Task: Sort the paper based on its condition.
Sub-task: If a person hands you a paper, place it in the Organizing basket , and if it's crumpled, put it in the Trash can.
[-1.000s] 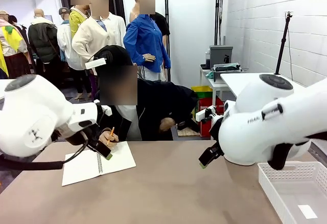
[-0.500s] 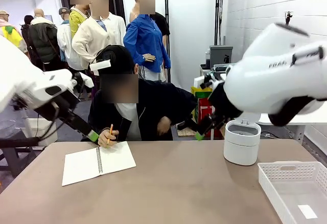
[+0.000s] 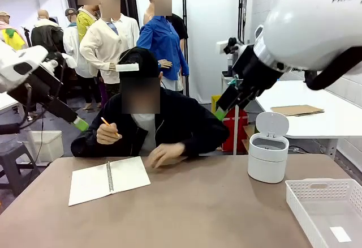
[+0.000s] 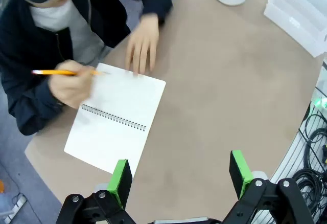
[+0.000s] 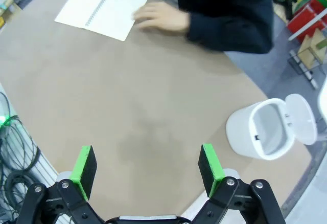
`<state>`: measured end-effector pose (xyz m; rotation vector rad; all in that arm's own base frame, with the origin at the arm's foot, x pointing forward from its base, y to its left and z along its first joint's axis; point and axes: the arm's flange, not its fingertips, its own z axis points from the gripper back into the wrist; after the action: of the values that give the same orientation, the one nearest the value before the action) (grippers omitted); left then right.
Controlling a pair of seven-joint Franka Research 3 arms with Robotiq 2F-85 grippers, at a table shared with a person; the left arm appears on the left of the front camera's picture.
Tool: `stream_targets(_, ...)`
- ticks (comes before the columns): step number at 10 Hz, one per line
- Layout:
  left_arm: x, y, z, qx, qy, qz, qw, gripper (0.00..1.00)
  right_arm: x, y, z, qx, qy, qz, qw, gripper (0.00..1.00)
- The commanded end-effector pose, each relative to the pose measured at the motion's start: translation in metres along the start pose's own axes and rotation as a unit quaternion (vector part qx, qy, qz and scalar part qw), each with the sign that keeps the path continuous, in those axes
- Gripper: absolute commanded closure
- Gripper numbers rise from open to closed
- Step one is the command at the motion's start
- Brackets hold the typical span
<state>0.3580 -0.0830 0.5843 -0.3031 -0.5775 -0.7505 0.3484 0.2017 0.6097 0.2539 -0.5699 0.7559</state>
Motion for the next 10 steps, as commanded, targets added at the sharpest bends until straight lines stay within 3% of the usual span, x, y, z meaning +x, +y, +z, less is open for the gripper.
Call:
stream_targets(1, 0.002, 0.011, 0.015, -0.008, -0.023, -0.005, 1.000, 0.00, 0.005, -0.007, 0.012, -0.006, -0.008, 0.009, 1.000, 0.00)
stream_targets(3, 0.001, 0.010, 0.018, 0.010, -0.034, -0.010, 0.999, 0.00, 0.006, -0.015, 0.014, -0.041, -0.031, 0.006, 0.999, 0.00)
stream_targets(4, 0.003, 0.010, 0.018, 0.007, -0.020, 0.003, 1.000, 0.00, 0.008, -0.006, 0.017, -0.010, -0.015, -0.003, 1.000, 0.00)
stream_targets(10, 0.008, 0.009, 0.030, 0.007, -0.027, 0.009, 1.000, 0.00, 0.014, 0.003, 0.027, -0.010, -0.031, -0.002, 0.999, 0.00)
